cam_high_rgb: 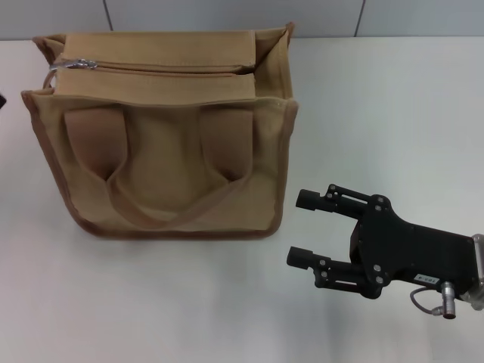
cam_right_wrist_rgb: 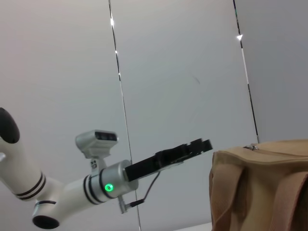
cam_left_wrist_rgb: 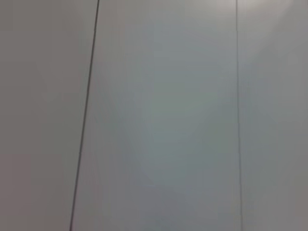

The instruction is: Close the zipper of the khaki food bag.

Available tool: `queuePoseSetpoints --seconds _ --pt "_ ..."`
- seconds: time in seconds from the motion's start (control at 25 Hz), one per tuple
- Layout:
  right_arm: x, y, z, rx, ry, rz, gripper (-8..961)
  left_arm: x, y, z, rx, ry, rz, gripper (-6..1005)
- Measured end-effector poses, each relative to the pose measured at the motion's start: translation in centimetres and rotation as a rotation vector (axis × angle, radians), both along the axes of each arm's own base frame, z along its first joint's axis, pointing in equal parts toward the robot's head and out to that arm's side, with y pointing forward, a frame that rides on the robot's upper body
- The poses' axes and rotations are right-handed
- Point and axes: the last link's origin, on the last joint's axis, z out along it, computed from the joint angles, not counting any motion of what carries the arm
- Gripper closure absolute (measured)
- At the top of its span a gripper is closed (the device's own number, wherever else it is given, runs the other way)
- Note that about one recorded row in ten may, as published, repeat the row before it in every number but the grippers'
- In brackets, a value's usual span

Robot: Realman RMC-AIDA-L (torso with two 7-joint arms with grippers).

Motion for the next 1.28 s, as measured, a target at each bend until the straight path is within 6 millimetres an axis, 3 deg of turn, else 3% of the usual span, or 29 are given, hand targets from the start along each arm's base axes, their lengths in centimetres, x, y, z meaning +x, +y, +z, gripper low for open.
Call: queuePoseSetpoints --seconds 0.12,0.32,0.64,0.92,1.28 --pt "0.0 0.0 0.0 -0.002 0.0 0.0 205 0.5 2.3 -0.3 -0.022 0.005 0.025 202" --pt "0.0 -0.2 -0.2 -0.01 0.003 -0.003 206 1.6 3.8 -1.6 -0.146 0.095 -0.023 203" --pt "0.2 -0.4 -0.4 -0.004 0.002 -0.014 206 2.3 3.8 -2.0 -0.233 0.19 -0.072 206" --pt "0.1 -0.4 -0.6 0.014 0.004 -0.005 207 2.6 3.9 -0.2 -0.256 0.237 -0.075 208" --pt "0.1 -0.3 -0.8 0.016 -0.002 -0.013 206 2.7 4.5 0.6 -0.305 0.288 -0.073 211"
